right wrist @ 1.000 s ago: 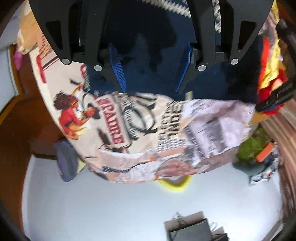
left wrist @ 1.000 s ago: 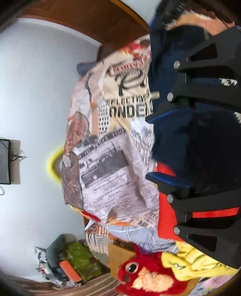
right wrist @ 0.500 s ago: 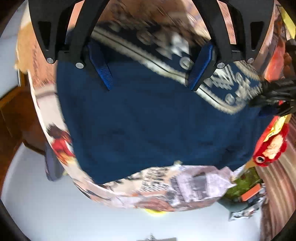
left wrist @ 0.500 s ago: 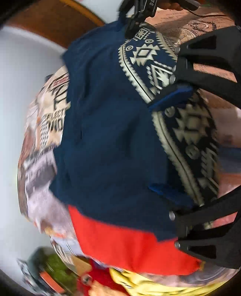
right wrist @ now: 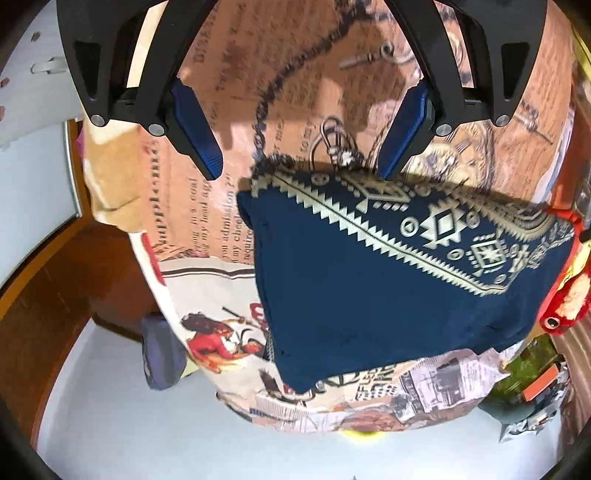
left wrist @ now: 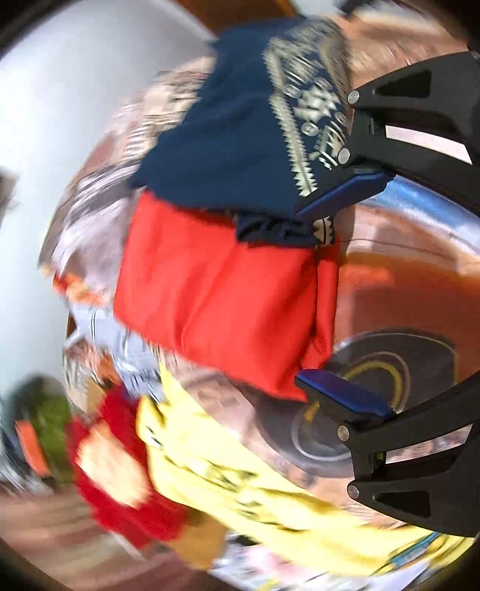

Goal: Fold large clothes

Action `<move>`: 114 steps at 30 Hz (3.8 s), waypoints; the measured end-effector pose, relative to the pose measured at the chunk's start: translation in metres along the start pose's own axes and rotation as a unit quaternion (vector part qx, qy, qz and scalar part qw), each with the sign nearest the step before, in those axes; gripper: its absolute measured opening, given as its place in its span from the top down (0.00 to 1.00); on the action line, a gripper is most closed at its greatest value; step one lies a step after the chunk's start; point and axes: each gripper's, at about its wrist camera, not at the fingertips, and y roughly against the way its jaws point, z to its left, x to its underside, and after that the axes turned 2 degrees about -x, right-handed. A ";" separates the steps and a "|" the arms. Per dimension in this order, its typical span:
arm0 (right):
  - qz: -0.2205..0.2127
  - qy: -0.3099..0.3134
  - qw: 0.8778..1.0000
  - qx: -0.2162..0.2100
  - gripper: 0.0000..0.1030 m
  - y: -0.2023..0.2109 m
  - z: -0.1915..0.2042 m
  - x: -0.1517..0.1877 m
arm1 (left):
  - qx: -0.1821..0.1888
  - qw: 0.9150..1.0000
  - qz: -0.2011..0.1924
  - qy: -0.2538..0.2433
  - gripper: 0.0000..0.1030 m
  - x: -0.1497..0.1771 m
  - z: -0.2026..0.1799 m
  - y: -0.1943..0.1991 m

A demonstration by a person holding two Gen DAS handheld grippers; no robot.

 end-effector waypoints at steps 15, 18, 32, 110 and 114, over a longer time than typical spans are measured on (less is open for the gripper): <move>-0.044 -0.008 0.998 -0.036 0.19 0.032 0.021 0.004 | 0.293 0.942 0.129 0.105 0.40 0.026 -0.039 -0.050; -0.040 0.003 0.999 -0.030 0.19 0.027 0.026 0.003 | 0.276 0.945 0.138 0.109 0.52 0.021 -0.050 -0.066; -0.030 0.004 0.999 -0.040 0.19 0.014 0.038 0.003 | 0.220 0.972 0.073 0.034 0.68 -0.008 -0.078 -0.050; -0.034 -0.144 0.979 -0.138 0.18 0.048 -0.070 0.026 | 0.171 0.920 -0.049 -0.349 0.05 0.085 -0.322 0.076; -0.017 -0.169 0.966 -0.197 0.18 0.027 -0.056 0.009 | 0.128 0.925 -0.029 -0.356 0.05 0.084 -0.296 0.046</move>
